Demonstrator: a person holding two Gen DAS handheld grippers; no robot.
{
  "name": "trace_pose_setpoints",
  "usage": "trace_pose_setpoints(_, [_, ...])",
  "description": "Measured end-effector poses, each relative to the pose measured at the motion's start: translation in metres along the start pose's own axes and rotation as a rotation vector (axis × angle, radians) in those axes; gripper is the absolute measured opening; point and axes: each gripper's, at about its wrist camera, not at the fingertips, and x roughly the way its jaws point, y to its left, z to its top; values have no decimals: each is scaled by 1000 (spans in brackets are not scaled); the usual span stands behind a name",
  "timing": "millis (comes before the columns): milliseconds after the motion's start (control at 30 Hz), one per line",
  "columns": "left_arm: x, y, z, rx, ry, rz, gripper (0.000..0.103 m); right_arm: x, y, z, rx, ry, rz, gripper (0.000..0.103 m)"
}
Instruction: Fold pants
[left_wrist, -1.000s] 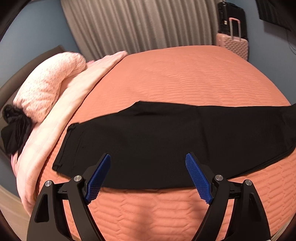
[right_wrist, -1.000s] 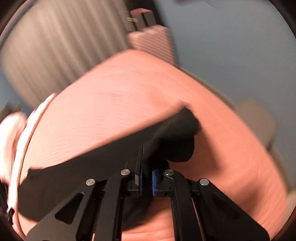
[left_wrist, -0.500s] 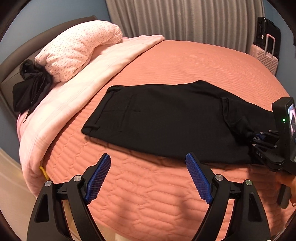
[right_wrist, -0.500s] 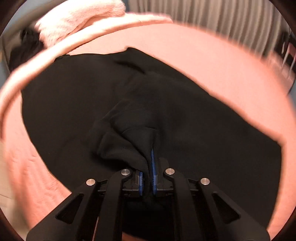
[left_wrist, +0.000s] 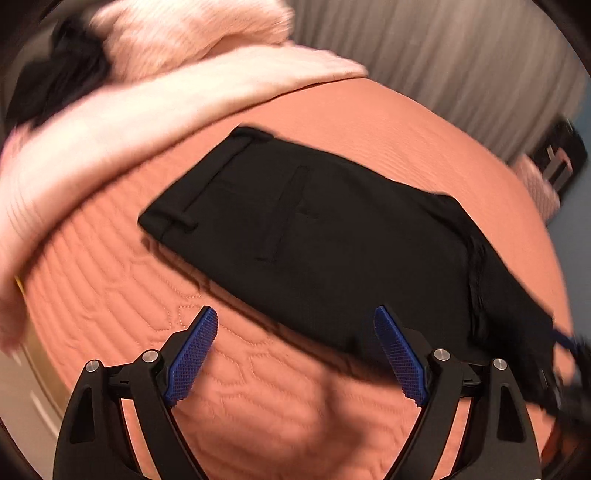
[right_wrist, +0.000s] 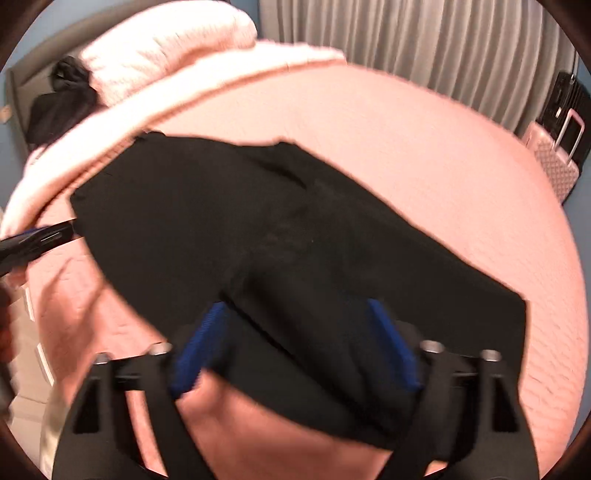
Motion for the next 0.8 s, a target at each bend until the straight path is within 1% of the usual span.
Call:
trace_pose_setpoints(33, [13, 17, 6, -90, 20, -56, 84, -18, -1, -4, -1, -22, -3, 91])
trace_pose_setpoints(100, [30, 42, 13, -223, 26, -68, 84, -41, -2, -8, 16, -29, -4, 91])
trace_pose_setpoints(200, [39, 71, 20, -370, -44, -144, 84, -68, -6, -19, 64, -28, 2, 91])
trace_pose_setpoints(233, [41, 78, 24, -407, -71, -177, 84, -70, -2, -16, 68, -28, -2, 91])
trace_pose_setpoints(300, [51, 86, 36, -432, -100, -216, 84, -81, -3, -19, 70, -23, -17, 91])
trace_pose_setpoints(333, [56, 88, 43, -437, -110, -224, 84, -82, -3, -19, 68, -18, -25, 91])
trace_pose_setpoints(400, [65, 92, 56, -446, -124, -263, 88, -88, -4, -20, 66, -9, -48, 91])
trace_pose_setpoints(433, [68, 92, 60, -452, -122, -272, 89, -89, -5, -21, 67, -4, -52, 91])
trace_pose_setpoints(467, [71, 93, 64, -458, -137, -279, 89, -89, -6, -21, 71, -4, -66, 91])
trace_pose_setpoints(500, [72, 92, 67, -447, -155, -278, 84, -90, -8, -22, 76, -5, -74, 91])
trace_pose_setpoints(533, [73, 91, 69, -439, -161, -270, 74, -90, -9, -23, 81, -2, -79, 91])
trace_pose_setpoints(567, [74, 90, 73, -427, -152, -256, 39, -90, -13, -24, 90, 2, -96, 91])
trace_pose_setpoints(600, [72, 88, 77, -414, -144, -261, 22, -91, -18, -26, 106, 3, -110, 91])
trace_pose_setpoints(633, [63, 82, 82, -391, -161, -280, 18, -93, -24, -29, 126, 2, -113, 91])
trace_pose_setpoints(667, [52, 77, 89, -339, -184, -268, 16, -96, -29, -31, 142, -1, -123, 91])
trace_pose_setpoints(700, [35, 55, 95, -229, -219, -237, 16, -99, -35, -34, 162, -4, -137, 91])
trace_pose_setpoints(733, [25, 40, 98, -157, -240, -226, 16, -101, -40, -36, 176, -6, -140, 91])
trace_pose_setpoints(767, [8, 13, 101, -61, -264, -228, 16, -106, -50, -40, 206, -13, -150, 91])
trace_pose_setpoints(800, [-7, -10, 102, 6, -278, -247, 16, -109, -56, -42, 223, -21, -160, 91])
